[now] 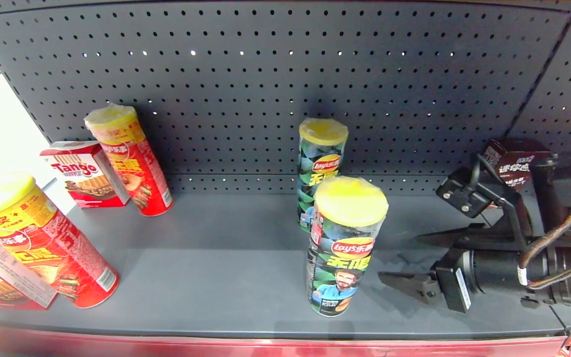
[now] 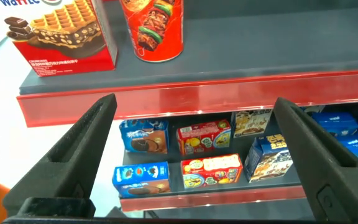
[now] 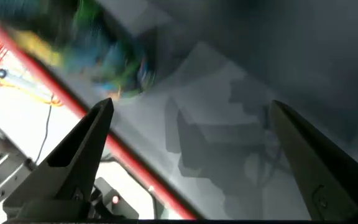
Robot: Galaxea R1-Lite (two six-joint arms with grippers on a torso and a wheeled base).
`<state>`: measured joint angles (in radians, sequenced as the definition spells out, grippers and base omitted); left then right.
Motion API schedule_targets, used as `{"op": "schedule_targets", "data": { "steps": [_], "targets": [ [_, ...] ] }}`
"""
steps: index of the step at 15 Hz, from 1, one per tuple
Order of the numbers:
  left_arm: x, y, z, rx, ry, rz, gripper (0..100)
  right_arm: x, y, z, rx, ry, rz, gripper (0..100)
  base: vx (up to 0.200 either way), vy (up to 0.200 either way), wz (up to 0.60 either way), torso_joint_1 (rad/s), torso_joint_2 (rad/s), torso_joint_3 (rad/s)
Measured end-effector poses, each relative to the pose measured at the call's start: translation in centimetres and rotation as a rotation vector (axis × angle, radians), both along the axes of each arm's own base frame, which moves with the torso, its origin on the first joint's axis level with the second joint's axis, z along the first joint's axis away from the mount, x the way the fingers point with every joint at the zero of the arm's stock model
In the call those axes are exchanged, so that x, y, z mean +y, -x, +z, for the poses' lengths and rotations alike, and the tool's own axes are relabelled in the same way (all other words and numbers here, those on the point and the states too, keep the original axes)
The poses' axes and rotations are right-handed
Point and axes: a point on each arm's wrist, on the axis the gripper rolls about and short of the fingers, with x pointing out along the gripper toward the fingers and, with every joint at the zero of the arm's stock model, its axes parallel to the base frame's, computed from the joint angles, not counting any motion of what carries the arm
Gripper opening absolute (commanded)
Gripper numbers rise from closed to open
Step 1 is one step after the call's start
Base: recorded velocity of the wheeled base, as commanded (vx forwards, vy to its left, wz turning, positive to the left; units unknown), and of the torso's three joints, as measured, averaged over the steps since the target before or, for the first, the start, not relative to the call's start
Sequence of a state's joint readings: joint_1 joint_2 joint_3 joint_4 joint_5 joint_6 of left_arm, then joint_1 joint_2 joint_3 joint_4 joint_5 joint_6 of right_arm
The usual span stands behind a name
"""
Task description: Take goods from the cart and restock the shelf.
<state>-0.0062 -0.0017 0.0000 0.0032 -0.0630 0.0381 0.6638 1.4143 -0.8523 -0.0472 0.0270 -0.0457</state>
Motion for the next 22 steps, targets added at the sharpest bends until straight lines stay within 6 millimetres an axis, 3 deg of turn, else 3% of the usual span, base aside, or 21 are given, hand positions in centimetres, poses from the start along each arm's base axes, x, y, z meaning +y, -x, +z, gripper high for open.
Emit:
{"op": "schedule_targets", "data": {
  "steps": [7, 16, 19, 22],
  "targets": [
    [0.0, 0.0, 0.0, 0.000, 0.000, 0.000, 100, 1.9, -2.3, -0.4, 0.001, 0.003, 0.004, 100, 0.000, 0.000, 0.00, 0.000, 0.00, 0.000],
    [0.0, 0.0, 0.0, 0.000, 0.000, 0.000, 100, 2.9, -1.9, -0.7, 0.010, 0.012, 0.040, 100, 0.000, 0.000, 0.00, 0.000, 0.00, 0.000],
    [0.0, 0.0, 0.0, -0.001, 0.000, 0.000, 100, 2.5, -1.5, -0.5, 0.002, 0.007, 0.033, 100, 0.000, 0.000, 0.00, 0.000, 0.00, 0.000],
    [0.0, 0.0, 0.0, 0.000, -0.001, 0.000, 100, 0.6, -0.7, 1.5, -0.068, -0.034, -0.035, 100, 0.000, 0.000, 0.00, 0.000, 0.00, 0.000]
  ]
}}
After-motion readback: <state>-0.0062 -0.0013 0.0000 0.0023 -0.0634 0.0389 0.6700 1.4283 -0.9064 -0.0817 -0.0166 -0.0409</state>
